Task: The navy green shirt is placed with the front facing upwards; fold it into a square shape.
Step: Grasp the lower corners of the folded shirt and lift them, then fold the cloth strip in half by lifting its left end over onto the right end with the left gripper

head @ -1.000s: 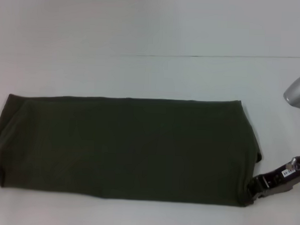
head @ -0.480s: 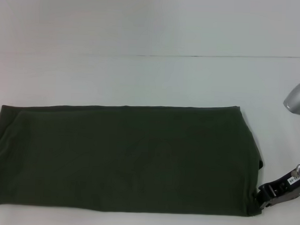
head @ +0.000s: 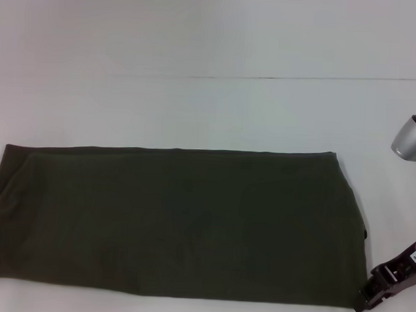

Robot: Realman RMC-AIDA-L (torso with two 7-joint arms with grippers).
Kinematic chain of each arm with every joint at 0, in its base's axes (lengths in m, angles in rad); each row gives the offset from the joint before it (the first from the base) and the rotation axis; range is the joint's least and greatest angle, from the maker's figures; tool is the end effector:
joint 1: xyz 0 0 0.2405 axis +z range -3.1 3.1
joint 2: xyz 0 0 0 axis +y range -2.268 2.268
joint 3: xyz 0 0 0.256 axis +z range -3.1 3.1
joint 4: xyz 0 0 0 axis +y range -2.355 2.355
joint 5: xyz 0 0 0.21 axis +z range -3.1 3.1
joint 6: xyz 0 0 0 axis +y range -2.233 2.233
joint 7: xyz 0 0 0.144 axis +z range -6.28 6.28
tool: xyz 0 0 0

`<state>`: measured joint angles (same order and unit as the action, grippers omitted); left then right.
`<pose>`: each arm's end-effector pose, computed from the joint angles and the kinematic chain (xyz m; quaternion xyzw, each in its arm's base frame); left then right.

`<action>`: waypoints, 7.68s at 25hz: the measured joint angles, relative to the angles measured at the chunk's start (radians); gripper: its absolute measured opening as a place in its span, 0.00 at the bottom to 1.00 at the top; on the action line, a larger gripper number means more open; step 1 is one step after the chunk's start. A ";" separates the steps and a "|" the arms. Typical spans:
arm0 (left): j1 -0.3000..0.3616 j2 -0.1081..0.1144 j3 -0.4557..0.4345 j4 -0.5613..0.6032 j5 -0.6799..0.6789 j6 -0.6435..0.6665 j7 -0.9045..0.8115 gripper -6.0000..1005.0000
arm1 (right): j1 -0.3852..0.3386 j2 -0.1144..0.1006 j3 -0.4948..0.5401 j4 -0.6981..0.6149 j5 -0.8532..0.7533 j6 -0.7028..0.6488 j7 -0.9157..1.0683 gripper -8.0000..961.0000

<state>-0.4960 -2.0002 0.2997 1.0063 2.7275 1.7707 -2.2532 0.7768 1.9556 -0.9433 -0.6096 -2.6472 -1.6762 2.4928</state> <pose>-0.3553 0.2822 0.1059 -0.7445 -0.6448 -0.0367 0.1693 0.2765 0.3370 0.0108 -0.7962 0.5767 -0.1828 0.0051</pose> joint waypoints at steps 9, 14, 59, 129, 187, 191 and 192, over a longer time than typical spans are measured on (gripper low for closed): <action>-0.014 0.007 -0.003 0.000 0.004 0.000 -0.008 0.02 | 0.009 -0.034 0.016 -0.040 -0.017 -0.056 0.040 0.53; -0.018 0.008 -0.001 0.000 0.022 0.001 -0.015 0.02 | 0.011 -0.057 0.080 -0.059 -0.015 -0.082 0.037 0.74; -0.180 0.063 0.131 -0.113 0.098 -0.224 -0.191 0.88 | -0.118 0.076 0.419 0.123 0.618 0.142 -0.768 0.79; -0.209 0.066 0.202 -0.268 0.127 -0.351 -0.185 0.79 | -0.091 0.069 0.337 0.124 0.612 0.204 -0.698 0.79; -0.218 0.086 0.159 -0.245 0.129 -0.294 -0.239 0.42 | -0.096 0.065 0.334 0.122 0.610 0.192 -0.686 0.79; -0.216 0.092 0.184 -0.233 0.129 -0.279 -0.259 0.59 | -0.096 0.063 0.334 0.122 0.610 0.190 -0.686 0.79; -0.215 0.093 0.192 -0.229 0.129 -0.280 -0.263 0.64 | -0.096 0.063 0.334 0.122 0.610 0.190 -0.686 0.79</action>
<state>-0.7112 -1.9077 0.4918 0.7769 2.8570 1.4911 -2.5162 0.6811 2.0188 -0.6090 -0.4878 -2.0372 -1.4863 1.8071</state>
